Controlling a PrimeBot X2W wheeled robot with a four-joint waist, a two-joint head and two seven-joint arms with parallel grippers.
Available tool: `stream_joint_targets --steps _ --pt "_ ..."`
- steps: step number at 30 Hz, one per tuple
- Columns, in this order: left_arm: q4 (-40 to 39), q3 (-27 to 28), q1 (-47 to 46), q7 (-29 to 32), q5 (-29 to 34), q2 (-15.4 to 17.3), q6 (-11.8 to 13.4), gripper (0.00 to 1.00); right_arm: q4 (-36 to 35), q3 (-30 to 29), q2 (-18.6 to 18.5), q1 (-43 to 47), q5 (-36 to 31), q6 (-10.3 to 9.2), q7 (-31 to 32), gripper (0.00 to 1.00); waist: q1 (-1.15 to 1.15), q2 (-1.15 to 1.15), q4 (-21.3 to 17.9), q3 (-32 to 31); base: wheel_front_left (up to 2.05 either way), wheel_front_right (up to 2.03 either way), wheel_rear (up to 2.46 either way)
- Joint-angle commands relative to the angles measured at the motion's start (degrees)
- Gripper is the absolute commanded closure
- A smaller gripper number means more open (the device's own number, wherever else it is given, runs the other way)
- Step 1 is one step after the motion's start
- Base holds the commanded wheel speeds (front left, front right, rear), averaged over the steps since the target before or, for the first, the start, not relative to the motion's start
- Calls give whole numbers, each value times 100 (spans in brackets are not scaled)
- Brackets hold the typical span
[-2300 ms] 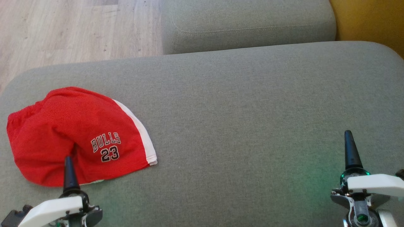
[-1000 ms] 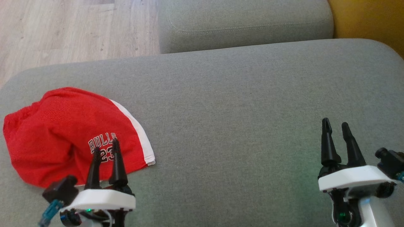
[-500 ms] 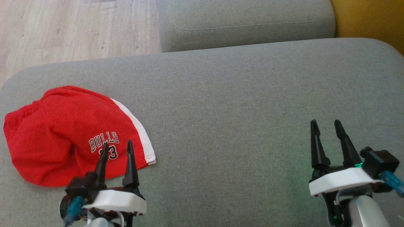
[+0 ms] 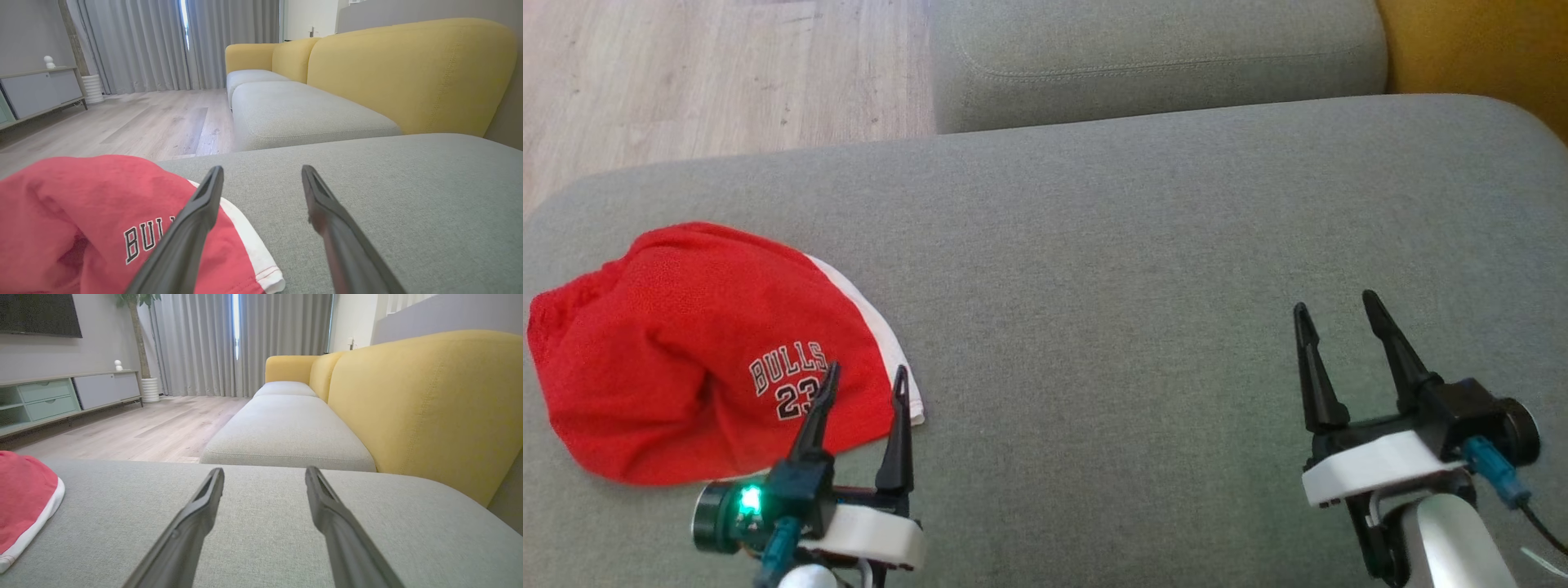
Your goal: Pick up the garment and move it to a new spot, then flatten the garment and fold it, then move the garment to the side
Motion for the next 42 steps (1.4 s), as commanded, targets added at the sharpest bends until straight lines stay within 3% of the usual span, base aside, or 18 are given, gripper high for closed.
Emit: stream_joint_targets --steps 1,6,15,21,27,42 --pt "-218 61 -319 -102 166 99 71 0 -254 178 -43 -255 -157 -4 -117 0 0 0 0 0 0 0 0" --pt "-466 195 -266 -186 -45 -46 29 0 -267 188 -45 -214 85 -4 -202 0 0 0 3 12 0 0 0" --pt "-646 852 -13 -320 -156 -439 -510 0 -145 224 -47 -113 1088 -4 -337 0 0 0 10 15 0 0 0" --pt "-334 1087 106 -421 248 -607 -863 0 94 389 -49 17 963 -4 -439 0 0 0 -8 -22 0 0 0" --pt "-115 1249 111 -452 469 -688 -1043 0 200 489 -50 -13 1035 -4 -470 0 0 0 -49 -26 0 0 0" --pt "-31 1349 79 -452 423 -710 -1080 0 243 689 -50 -17 1172 -4 -470 0 0 0 129 -112 0 0 0"
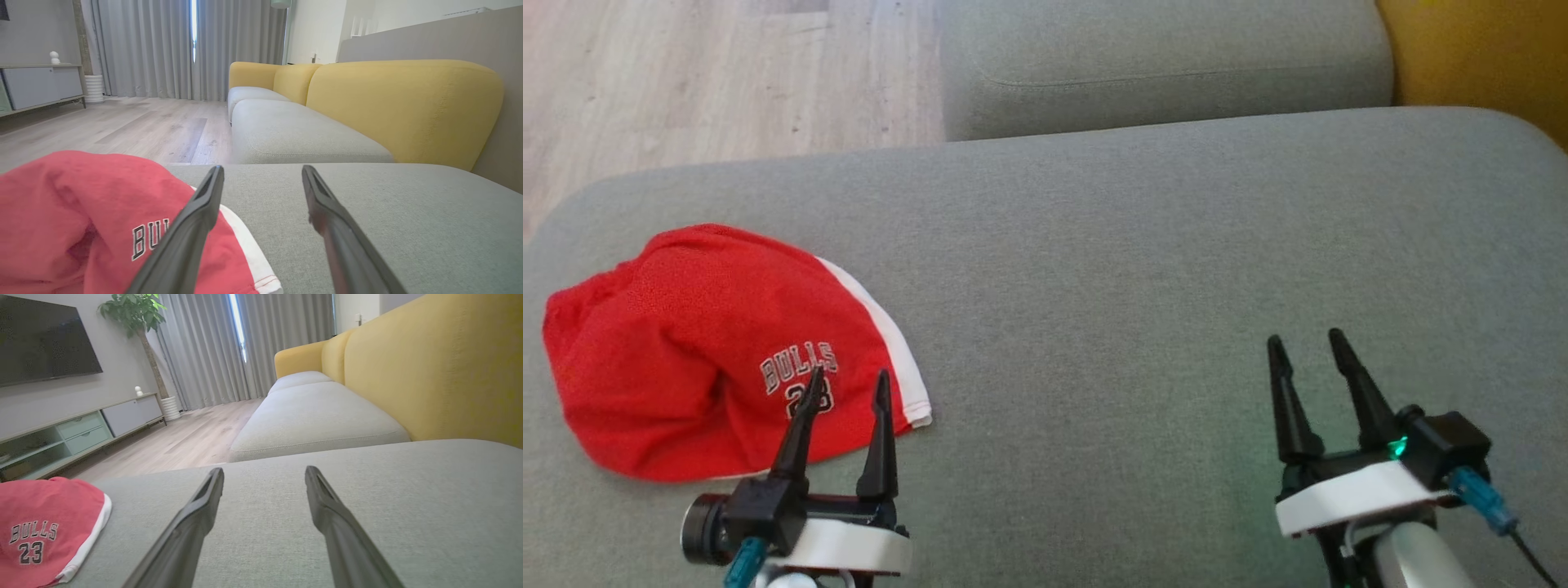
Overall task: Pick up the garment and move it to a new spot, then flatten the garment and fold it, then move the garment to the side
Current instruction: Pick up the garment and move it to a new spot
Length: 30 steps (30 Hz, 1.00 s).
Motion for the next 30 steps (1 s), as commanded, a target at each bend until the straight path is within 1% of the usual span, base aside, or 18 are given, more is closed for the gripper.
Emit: stream_joint_targets --steps 1,8,16,23,30 --pt "-160 265 -193 -55 -40 -9 34 0 -155 246 -40 -179 69 -4 -78 0 0 0 94 -34 0 0 0" --pt "-167 344 -103 -55 12 -10 121 0 -87 493 -40 -128 108 -4 -78 0 0 0 503 -152 0 0 0" --pt "-194 559 48 -55 95 -10 156 0 -81 862 -40 -91 228 -4 -78 0 0 0 939 -284 0 0 0" --pt "-253 786 157 -55 164 -10 128 0 -83 1230 -40 -79 390 -4 -78 0 0 0 1327 -377 0 0 0" --pt "-285 870 230 -55 220 -10 87 0 -55 1476 -40 -58 534 -4 -78 0 0 0 1631 -421 0 0 0"
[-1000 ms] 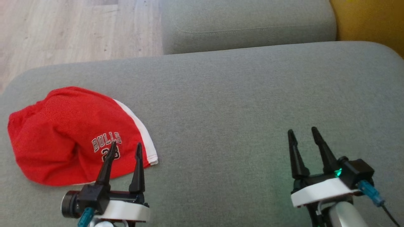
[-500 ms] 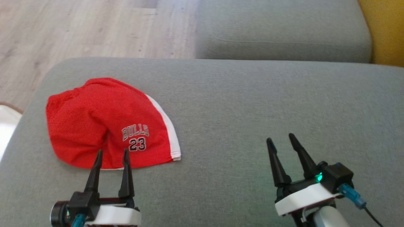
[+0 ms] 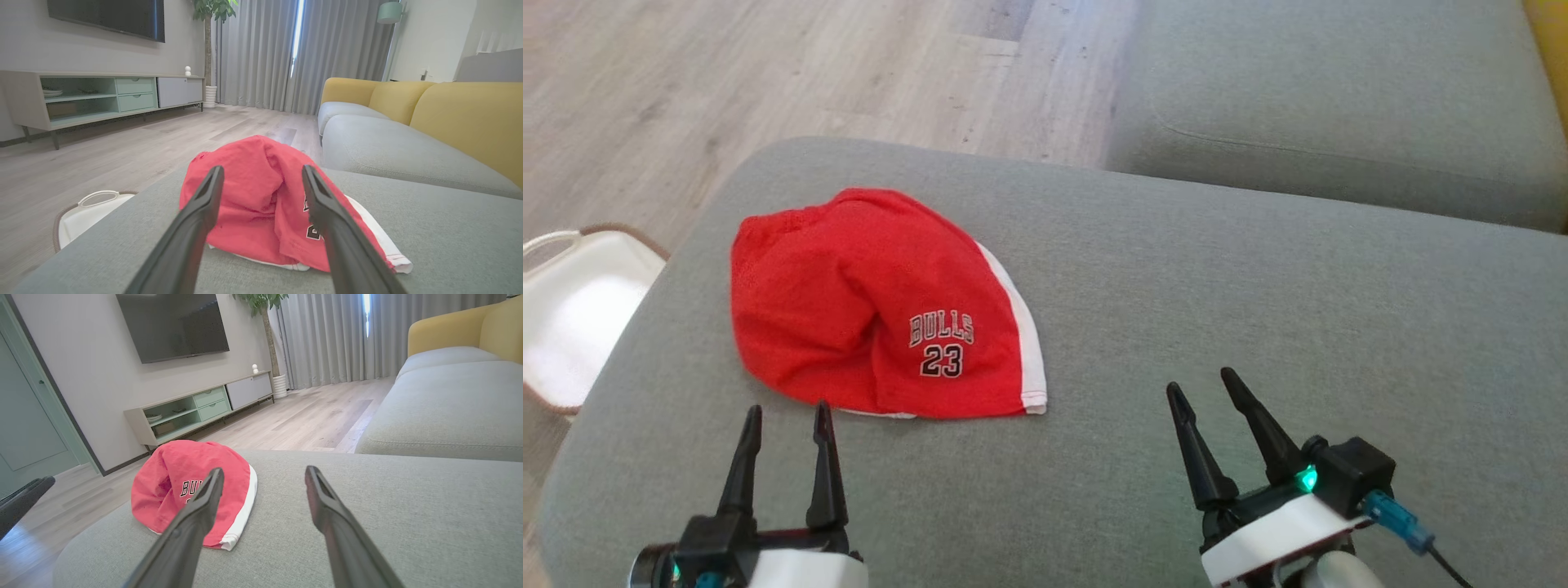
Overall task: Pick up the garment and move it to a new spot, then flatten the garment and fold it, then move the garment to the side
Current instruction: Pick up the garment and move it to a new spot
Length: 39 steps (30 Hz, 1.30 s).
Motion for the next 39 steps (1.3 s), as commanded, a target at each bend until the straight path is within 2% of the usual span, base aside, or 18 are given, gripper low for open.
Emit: stream_joint_targets --steps 1,12,17,22,26,27,29,30,31,34,39 --pt "-218 182 -175 -55 64 -10 -15 0 -167 135 -31 -140 39 -4 -69 0 0 0 73 -10 0 0 0" --pt "-257 263 -130 -55 89 -10 -13 0 -166 157 -31 -140 99 -4 -69 0 0 0 111 12 0 0 0" --pt "-173 314 -485 -55 200 130 -214 0 -208 -15 -31 -194 57 -4 -69 0 0 0 -62 220 0 0 0" --pt "351 122 -1463 77 353 613 -487 0 -246 -239 -31 -335 -71 -4 -69 0 0 0 -320 618 0 0 0" --pt "916 -184 -2612 656 296 1099 -649 0 -294 -406 -31 -471 -173 -4 -69 0 0 0 -512 998 0 0 0" --pt "916 -184 -2612 656 296 1099 -649 0 -294 -406 -31 -471 -173 -4 -69 0 0 0 -512 998 0 0 0" --pt "1206 -433 -3190 1027 243 1351 -678 0 -315 -469 -31 -544 -212 -4 -69 0 0 0 -600 1179 0 0 0" --pt "1491 -774 -3727 1436 45 1584 -687 0 -334 -501 -31 -626 -238 -4 -69 0 0 0 -702 1366 0 0 0" --pt "1491 -774 -3727 1436 45 1584 -687 0 -334 -501 -31 -626 -238 -4 -69 0 0 0 -702 1366 0 0 0" --pt "1931 -1369 -4438 2099 -340 2002 -689 0 -361 -512 -31 -747 -263 -4 -69 0 0 0 -862 1620 0 0 0" --pt "2551 -2078 -5246 2979 -1149 2448 -691 0 -386 -481 -31 -914 -219 -4 -69 0 0 0 -1119 1922 0 0 0"
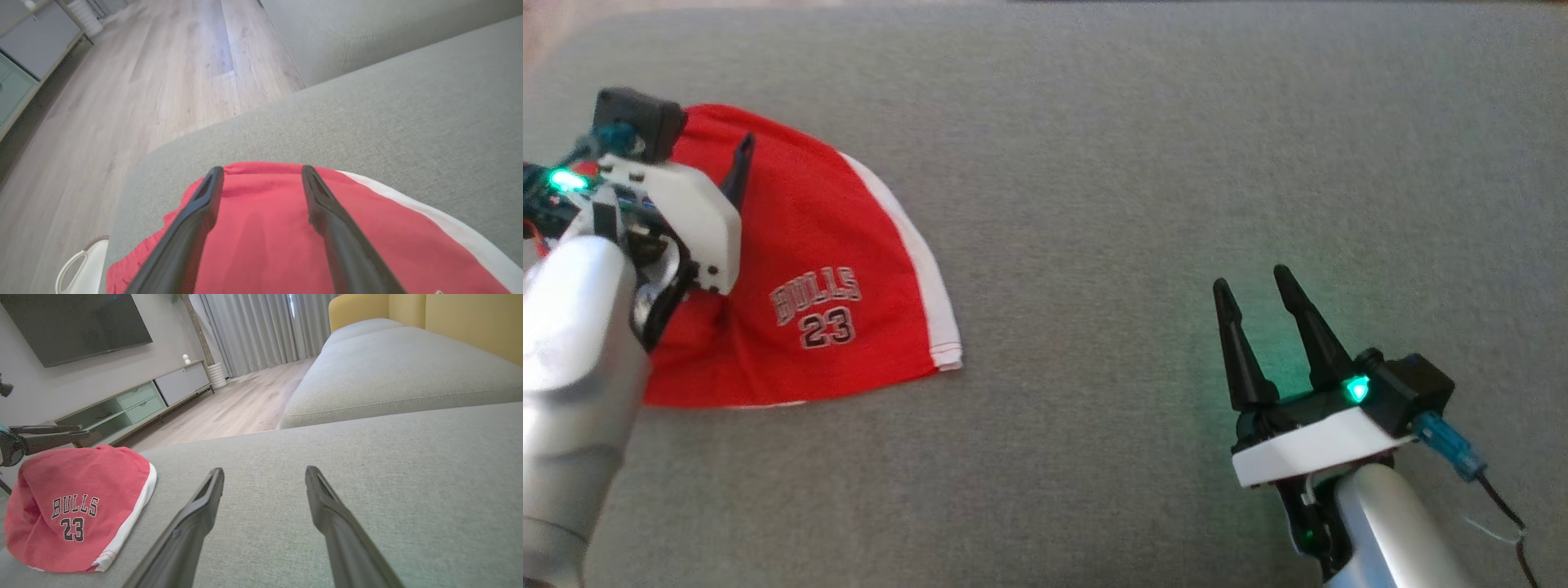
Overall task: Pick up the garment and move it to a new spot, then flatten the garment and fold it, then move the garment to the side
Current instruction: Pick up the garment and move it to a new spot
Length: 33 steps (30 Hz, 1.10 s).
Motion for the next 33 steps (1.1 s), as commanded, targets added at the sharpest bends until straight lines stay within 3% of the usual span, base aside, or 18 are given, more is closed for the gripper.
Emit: stream_joint_targets --steps 1,9,14,15,16,24,33 --pt "-4 43 -396 205 -211 342 11 0 -213 156 -22 -196 20 -4 -62 0 -2 0 -247 245 0 0 0" --pt "682 -820 -752 1020 -947 695 11 0 -219 222 -22 -324 99 -4 -62 0 -2 0 -512 440 0 0 0" --pt "916 -1058 -753 1142 -1190 744 10 0 -202 239 -22 -344 113 -4 -62 0 -2 0 -560 424 0 0 0" --pt "936 -1088 -759 1123 -1236 748 10 56 -194 242 -22 -342 115 -4 -62 0 -2 0 -564 415 0 0 0" --pt "945 -1094 -772 1050 -1276 752 10 100 -184 247 -22 -341 117 -4 -62 0 -2 0 -566 402 0 0 0" --pt "1012 -965 -923 73 -1363 708 17 100 -37 269 -22 -256 163 -4 -62 0 -2 0 -542 44 0 0 0" --pt "640 -761 -1011 -922 -1359 672 207 100 88 284 -22 6 200 -4 -62 0 -2 0 -297 -562 0 0 0"
